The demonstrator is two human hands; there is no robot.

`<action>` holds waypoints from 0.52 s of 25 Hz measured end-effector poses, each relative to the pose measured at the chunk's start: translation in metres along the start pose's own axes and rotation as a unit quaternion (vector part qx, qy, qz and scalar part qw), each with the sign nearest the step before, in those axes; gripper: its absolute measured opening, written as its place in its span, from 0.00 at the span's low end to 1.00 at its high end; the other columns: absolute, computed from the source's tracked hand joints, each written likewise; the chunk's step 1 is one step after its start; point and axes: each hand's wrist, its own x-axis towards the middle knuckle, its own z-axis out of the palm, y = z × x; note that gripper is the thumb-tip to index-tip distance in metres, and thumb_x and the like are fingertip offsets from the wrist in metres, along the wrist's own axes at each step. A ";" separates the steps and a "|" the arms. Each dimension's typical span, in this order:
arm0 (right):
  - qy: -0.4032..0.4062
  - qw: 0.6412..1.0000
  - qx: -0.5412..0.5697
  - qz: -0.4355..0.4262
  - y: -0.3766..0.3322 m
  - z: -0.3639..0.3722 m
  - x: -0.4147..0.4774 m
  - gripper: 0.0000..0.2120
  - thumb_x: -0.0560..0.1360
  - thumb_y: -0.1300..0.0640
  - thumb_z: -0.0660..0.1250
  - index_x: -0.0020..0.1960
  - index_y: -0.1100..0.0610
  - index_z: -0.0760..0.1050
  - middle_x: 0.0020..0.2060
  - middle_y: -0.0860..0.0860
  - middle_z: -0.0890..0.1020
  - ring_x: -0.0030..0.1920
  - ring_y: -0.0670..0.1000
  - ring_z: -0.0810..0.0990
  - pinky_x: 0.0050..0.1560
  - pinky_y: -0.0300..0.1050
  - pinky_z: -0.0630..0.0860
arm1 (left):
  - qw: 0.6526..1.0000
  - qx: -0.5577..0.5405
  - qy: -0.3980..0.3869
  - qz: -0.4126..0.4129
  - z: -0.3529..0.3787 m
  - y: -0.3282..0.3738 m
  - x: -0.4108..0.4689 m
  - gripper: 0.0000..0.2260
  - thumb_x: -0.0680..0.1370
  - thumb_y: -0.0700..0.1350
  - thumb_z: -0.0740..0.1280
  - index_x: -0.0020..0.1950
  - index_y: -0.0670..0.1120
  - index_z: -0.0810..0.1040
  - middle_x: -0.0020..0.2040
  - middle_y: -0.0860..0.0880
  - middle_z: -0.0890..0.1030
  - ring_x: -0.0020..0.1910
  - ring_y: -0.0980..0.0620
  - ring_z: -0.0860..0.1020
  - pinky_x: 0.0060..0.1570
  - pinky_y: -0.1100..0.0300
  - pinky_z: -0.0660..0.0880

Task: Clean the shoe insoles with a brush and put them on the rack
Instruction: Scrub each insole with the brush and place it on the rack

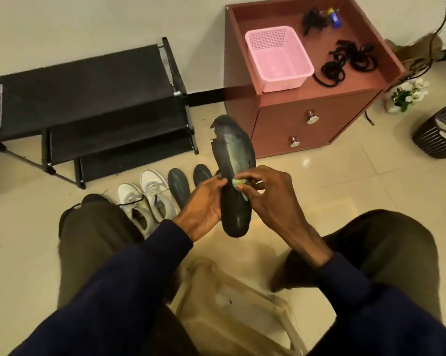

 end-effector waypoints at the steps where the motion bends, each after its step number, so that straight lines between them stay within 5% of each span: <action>1: 0.003 1.000 -0.006 -0.023 -0.012 0.003 -0.009 0.10 0.75 0.58 0.77 0.56 0.54 0.85 0.49 0.49 0.85 0.47 0.43 0.81 0.51 0.35 0.80 | 1.000 -0.021 -0.004 0.008 0.002 0.002 -0.014 0.17 0.87 0.46 0.56 0.71 0.40 0.73 0.66 0.39 0.80 0.62 0.44 0.80 0.62 0.49 0.79; 6: 0.048 0.991 -0.072 -0.104 -0.038 0.014 -0.021 0.11 0.76 0.62 0.75 0.58 0.60 0.84 0.51 0.55 0.83 0.51 0.51 0.81 0.54 0.41 0.81 | 0.998 -0.053 0.028 0.010 0.001 -0.002 -0.037 0.23 0.85 0.56 0.59 0.73 0.42 0.74 0.66 0.38 0.79 0.62 0.43 0.79 0.70 0.44 0.73; 11: -0.133 0.976 -0.041 -0.166 -0.046 0.016 -0.032 0.06 0.73 0.64 0.77 0.50 0.58 0.87 0.44 0.51 0.85 0.44 0.46 0.81 0.48 0.40 0.80 | 0.993 -0.111 -0.016 -0.024 -0.019 0.003 -0.024 0.26 0.85 0.58 0.58 0.77 0.42 0.68 0.73 0.37 0.74 0.73 0.41 0.73 0.76 0.46 0.64; 13: -0.086 0.978 -0.087 -0.168 -0.028 0.015 -0.014 0.06 0.72 0.67 0.76 0.48 0.60 0.86 0.42 0.53 0.84 0.42 0.51 0.81 0.45 0.50 0.81 | 0.992 -0.126 -0.002 -0.018 -0.019 0.003 -0.016 0.24 0.85 0.57 0.60 0.75 0.42 0.71 0.73 0.38 0.75 0.72 0.41 0.73 0.76 0.45 0.64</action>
